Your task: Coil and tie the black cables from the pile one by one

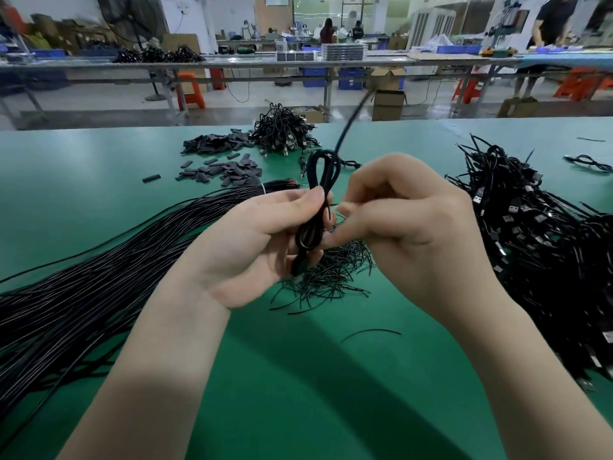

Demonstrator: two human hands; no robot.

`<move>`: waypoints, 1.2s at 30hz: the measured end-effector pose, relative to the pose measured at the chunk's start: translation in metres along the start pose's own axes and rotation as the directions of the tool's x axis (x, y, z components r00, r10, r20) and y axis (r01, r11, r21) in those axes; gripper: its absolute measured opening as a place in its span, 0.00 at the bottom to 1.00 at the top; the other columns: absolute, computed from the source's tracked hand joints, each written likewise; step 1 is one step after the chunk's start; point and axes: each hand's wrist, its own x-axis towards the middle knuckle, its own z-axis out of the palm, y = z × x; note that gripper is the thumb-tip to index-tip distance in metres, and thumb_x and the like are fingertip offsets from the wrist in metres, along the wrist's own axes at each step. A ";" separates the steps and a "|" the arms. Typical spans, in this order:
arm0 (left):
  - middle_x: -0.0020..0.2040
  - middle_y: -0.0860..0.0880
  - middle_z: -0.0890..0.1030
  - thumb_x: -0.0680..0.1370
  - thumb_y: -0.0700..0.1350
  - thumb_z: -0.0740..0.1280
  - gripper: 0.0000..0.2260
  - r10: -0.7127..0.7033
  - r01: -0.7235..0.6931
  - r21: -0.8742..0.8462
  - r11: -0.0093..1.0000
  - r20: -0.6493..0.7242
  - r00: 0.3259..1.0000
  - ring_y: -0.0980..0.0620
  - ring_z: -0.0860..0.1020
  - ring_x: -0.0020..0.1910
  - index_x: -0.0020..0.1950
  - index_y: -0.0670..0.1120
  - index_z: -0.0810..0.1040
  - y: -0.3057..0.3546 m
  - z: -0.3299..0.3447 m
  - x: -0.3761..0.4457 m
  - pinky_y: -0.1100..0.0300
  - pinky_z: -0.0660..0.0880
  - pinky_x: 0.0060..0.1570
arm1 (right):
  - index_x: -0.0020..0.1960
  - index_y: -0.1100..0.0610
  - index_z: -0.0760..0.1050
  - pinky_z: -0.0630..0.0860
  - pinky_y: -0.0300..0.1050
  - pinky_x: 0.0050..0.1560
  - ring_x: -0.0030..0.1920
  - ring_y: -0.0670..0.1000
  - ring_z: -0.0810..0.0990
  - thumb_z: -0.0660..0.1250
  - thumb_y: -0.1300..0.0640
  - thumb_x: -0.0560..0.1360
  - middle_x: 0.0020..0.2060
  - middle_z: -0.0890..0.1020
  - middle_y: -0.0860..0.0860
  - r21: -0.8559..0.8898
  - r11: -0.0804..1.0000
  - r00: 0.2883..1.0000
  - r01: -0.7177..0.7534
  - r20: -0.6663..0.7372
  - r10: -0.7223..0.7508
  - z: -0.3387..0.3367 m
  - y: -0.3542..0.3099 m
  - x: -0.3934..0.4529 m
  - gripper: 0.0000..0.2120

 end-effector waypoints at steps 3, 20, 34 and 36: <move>0.36 0.52 0.82 0.67 0.48 0.72 0.07 0.056 -0.054 -0.049 0.997 0.051 0.997 0.56 0.80 0.34 0.42 0.48 0.82 0.001 -0.001 -0.003 0.62 0.76 0.38 | 0.41 0.53 0.83 0.71 0.36 0.42 0.39 0.48 0.77 0.68 0.67 0.75 0.39 0.79 0.53 0.238 0.959 0.987 -0.157 -0.006 0.163 -0.001 -0.006 0.001 0.11; 0.44 0.56 0.85 0.68 0.49 0.73 0.09 0.526 -0.459 0.414 0.786 -0.059 0.848 0.58 0.83 0.45 0.47 0.53 0.83 -0.004 0.007 0.000 0.67 0.77 0.47 | 0.39 0.56 0.85 0.77 0.36 0.37 0.34 0.47 0.81 0.75 0.51 0.60 0.35 0.84 0.51 0.704 0.160 0.555 -0.692 0.378 0.741 0.004 -0.010 0.003 0.11; 0.29 0.55 0.76 0.65 0.54 0.72 0.07 0.154 -0.129 0.152 0.980 -0.162 0.975 0.58 0.78 0.29 0.30 0.52 0.82 0.002 0.016 -0.006 0.65 0.72 0.31 | 0.46 0.65 0.82 0.76 0.43 0.47 0.42 0.56 0.81 0.69 0.70 0.74 0.40 0.82 0.56 -0.148 0.989 0.982 -0.010 -0.186 -0.018 0.011 -0.003 -0.003 0.04; 0.31 0.55 0.79 0.67 0.52 0.74 0.06 0.274 -0.237 0.199 0.951 -0.185 0.944 0.57 0.80 0.31 0.36 0.50 0.83 0.001 0.014 -0.005 0.66 0.75 0.33 | 0.47 0.59 0.83 0.75 0.37 0.45 0.42 0.48 0.81 0.70 0.65 0.75 0.40 0.83 0.49 0.181 0.955 0.955 -0.235 -0.138 0.261 0.010 -0.005 -0.001 0.04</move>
